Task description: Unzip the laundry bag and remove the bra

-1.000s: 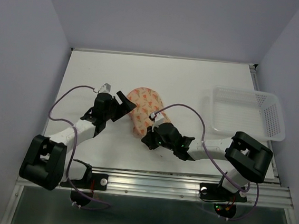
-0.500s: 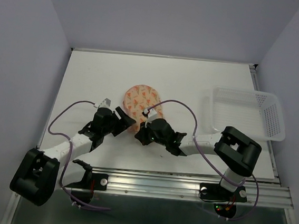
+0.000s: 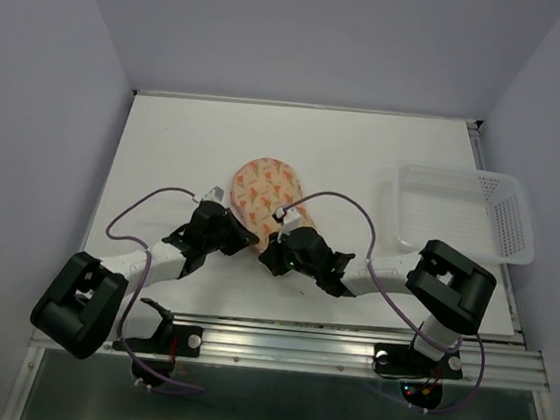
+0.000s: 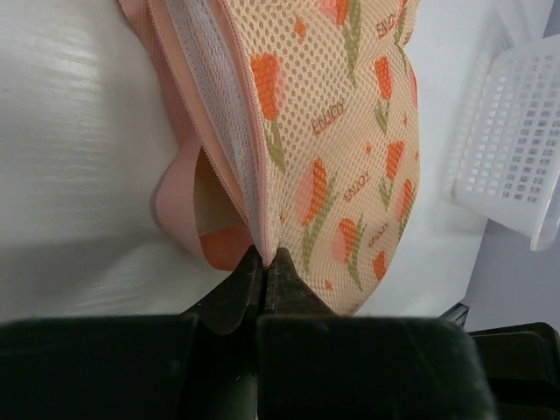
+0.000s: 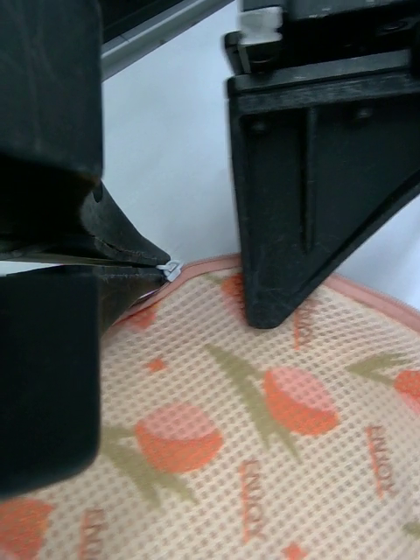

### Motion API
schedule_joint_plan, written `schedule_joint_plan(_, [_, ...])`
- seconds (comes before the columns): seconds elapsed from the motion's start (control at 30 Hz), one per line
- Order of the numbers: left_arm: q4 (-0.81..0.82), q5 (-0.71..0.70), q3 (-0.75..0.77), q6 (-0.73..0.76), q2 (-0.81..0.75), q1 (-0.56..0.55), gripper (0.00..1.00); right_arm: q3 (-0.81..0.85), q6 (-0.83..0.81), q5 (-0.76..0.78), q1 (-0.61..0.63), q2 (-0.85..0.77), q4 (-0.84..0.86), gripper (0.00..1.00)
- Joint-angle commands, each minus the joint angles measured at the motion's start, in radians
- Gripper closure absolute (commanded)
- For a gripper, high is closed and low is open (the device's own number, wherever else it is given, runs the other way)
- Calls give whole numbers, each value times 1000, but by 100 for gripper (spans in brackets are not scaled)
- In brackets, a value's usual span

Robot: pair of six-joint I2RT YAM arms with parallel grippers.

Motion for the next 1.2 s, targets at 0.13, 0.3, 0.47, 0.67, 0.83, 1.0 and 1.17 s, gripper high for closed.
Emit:
schedule_joint_plan(0.13, [-11, -46, 122, 82, 63, 26, 100, -154, -5, 59, 4, -192, 4, 99])
schedule_joint_plan(0.3, [-43, -52, 173, 139, 119, 56, 100, -241, -11, 82, 4, -297, -37, 99])
schedule_joint_plan(0.47, [-49, -12, 252, 197, 221, 110, 100, -238, -35, 27, 4, -312, -42, 99])
schedule_joint_plan(0.67, [-41, 71, 326, 205, 255, 118, 66, -149, -35, -28, 4, -231, -20, 99])
schedule_joint_plan(0.83, [-63, 57, 283, 204, 180, 118, 2, -54, -29, -37, 4, -150, 6, 99])
schedule_joint_plan(1.0, [-103, 22, 188, 184, 39, 118, 1, 30, -32, -31, 4, -64, 12, 99])
schedule_joint_plan(1.17, [-71, 14, 62, 116, -73, 108, 4, 90, -28, -30, 4, -7, 21, 99])
